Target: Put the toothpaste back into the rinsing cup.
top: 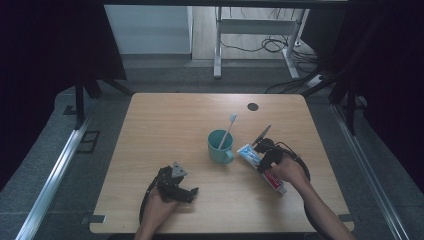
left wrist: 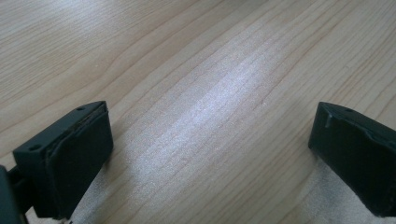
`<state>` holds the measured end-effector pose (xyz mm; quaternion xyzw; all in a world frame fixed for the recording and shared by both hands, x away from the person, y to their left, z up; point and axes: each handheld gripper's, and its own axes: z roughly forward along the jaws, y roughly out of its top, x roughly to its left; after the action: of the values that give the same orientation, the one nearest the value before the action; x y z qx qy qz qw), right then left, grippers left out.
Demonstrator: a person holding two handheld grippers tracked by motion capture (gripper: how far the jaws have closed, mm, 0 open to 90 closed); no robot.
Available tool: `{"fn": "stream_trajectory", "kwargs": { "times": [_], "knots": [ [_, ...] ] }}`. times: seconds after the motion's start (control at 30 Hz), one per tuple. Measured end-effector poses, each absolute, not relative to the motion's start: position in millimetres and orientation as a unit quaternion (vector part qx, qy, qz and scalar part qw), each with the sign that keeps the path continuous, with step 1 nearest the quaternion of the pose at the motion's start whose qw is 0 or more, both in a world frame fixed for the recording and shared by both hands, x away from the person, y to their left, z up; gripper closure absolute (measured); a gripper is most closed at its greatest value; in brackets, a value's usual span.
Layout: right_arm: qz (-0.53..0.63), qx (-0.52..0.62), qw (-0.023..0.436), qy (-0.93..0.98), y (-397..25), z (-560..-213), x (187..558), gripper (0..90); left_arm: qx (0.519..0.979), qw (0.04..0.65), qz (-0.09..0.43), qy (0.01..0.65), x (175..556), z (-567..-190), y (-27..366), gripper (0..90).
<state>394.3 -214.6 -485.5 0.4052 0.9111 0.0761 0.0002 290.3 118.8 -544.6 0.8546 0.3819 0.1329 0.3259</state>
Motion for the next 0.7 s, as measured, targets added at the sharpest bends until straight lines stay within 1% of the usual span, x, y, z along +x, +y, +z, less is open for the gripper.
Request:
{"fn": "stream_trajectory", "kwargs": {
  "times": [0.37, 0.7],
  "knots": [
    [0.116, 0.396, 0.009, 0.911, -225.3, -474.3, 383.9, 71.7, 0.854, 0.326, 0.132, 0.384, 290.1, -544.6, 118.6, 0.0],
    [0.165, 0.384, 0.029, 0.908, -233.3, -458.0, 375.6, 71.7, 0.854, 0.326, 0.132, 0.383, 290.1, -544.7, 118.6, 0.0]
  ]
}}
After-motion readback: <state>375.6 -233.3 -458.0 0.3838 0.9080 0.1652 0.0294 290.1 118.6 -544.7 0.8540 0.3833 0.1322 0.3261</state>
